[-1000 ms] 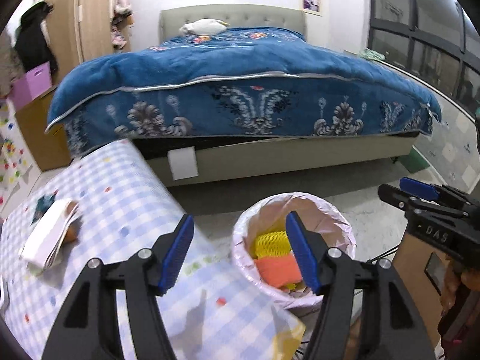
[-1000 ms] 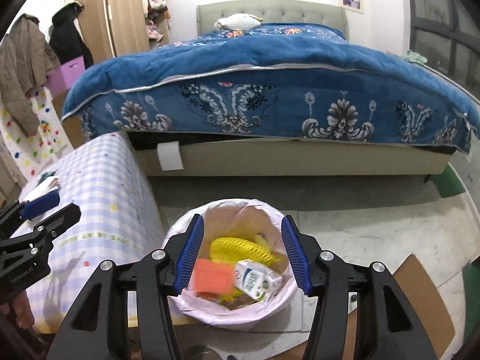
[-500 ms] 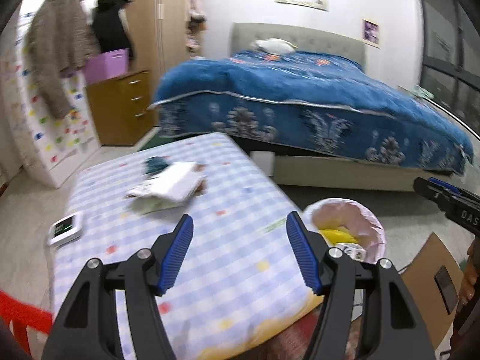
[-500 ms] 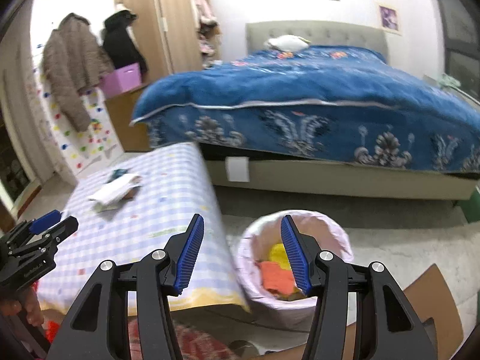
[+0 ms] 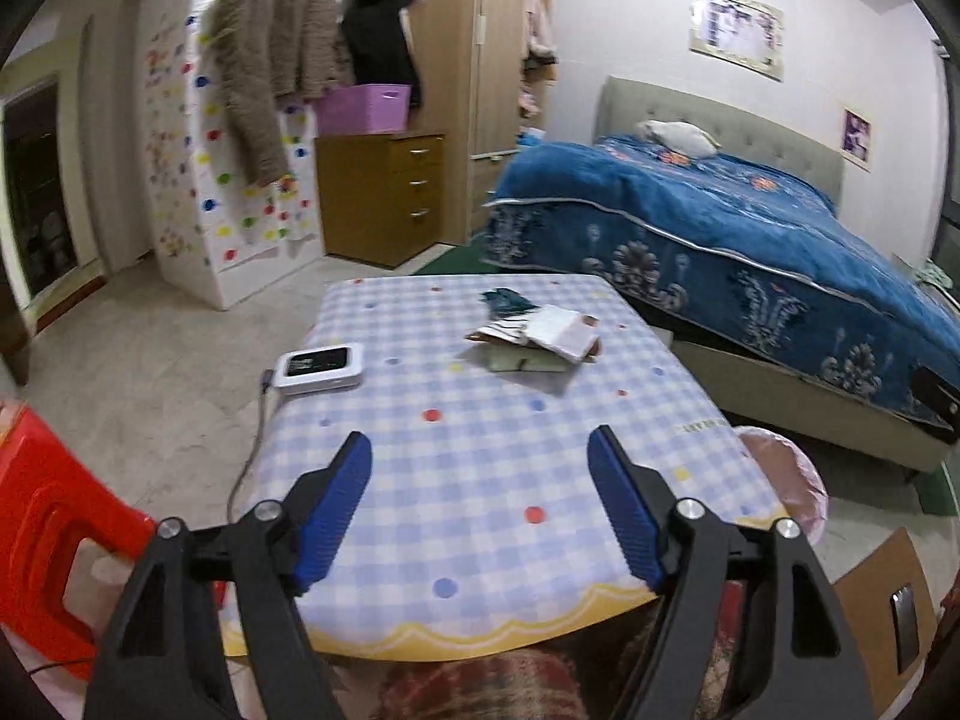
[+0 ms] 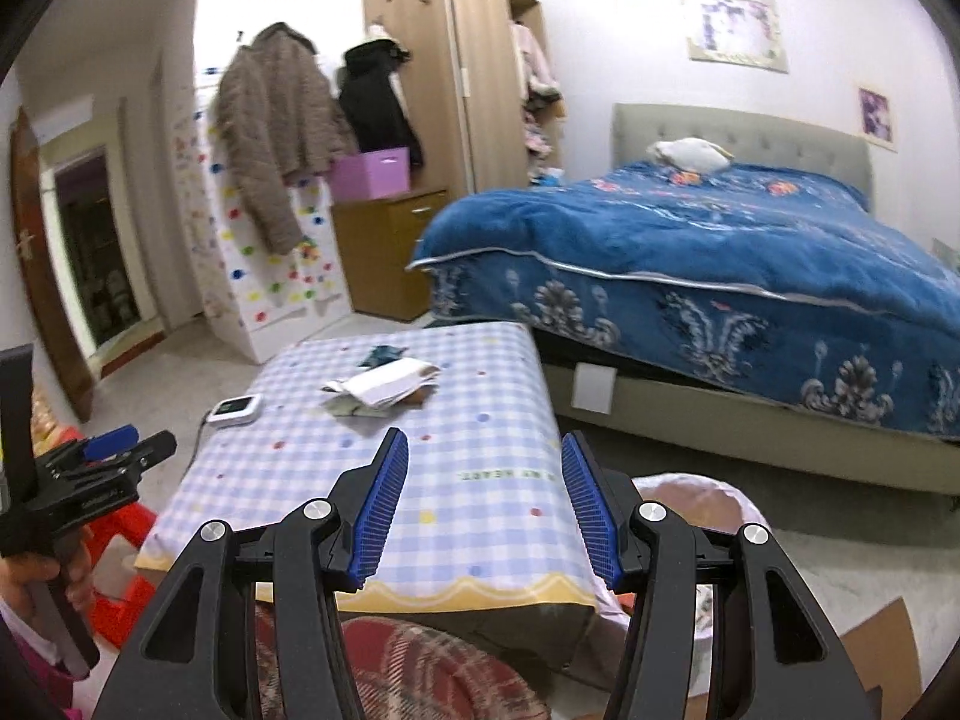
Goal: Collect trash
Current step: 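Grasp the white paper wrapper with the right gripper and lift it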
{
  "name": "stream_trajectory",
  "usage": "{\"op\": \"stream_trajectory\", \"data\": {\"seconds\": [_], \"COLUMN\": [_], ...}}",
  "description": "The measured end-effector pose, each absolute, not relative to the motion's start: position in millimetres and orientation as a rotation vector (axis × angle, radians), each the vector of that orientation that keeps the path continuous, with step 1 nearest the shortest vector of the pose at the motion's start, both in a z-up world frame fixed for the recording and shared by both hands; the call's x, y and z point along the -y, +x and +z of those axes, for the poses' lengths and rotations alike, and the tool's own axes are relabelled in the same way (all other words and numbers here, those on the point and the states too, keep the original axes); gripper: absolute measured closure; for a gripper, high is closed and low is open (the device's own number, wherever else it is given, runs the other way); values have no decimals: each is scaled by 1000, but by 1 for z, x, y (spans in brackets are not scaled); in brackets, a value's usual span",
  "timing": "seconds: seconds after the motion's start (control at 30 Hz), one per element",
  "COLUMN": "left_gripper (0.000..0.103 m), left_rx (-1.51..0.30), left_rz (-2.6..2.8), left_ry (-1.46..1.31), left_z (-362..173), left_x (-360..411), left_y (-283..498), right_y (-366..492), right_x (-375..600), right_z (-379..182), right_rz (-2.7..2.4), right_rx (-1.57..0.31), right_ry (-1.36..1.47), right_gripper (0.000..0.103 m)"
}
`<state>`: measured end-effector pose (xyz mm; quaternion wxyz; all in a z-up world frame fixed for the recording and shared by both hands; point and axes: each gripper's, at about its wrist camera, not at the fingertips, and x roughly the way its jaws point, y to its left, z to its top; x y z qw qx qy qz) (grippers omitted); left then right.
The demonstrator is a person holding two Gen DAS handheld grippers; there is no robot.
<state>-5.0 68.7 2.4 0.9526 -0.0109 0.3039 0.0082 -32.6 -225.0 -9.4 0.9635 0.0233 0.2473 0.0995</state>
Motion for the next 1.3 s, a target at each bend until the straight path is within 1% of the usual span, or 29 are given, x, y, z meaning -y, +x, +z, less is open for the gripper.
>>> {"op": "stream_trajectory", "data": {"seconds": [0.27,0.4,0.7,0.97,1.13,1.2,1.23,1.3], "left_gripper": [22,22,21,20,20,20,20,20], "left_rx": [-613,-639,-671,-713,-734,-741,-743,-751], "left_rz": [82,78,92,94,105,103,101,93], "left_ry": [-19,-32,-42,-55,-48,-50,-52,-52], "left_z": [4,-6,-18,-39,-49,-51,-52,-56], "left_x": [-80,-89,-117,-135,-139,-138,-138,-137], "left_y": [0,15,72,124,153,160,161,163], "right_y": [-9,14,92,163,193,201,203,207], "right_x": [204,187,120,60,36,28,25,18], "right_z": [-23,-34,-69,-96,-116,-122,-125,-130], "right_rz": [269,291,321,350,366,362,357,349], "right_rx": [-557,-602,-694,-717,-743,-746,-749,-748], "right_ry": [40,15,-120,-289,-358,-393,-410,-439], "right_gripper": [49,49,48,48,48,47,43,42]}}
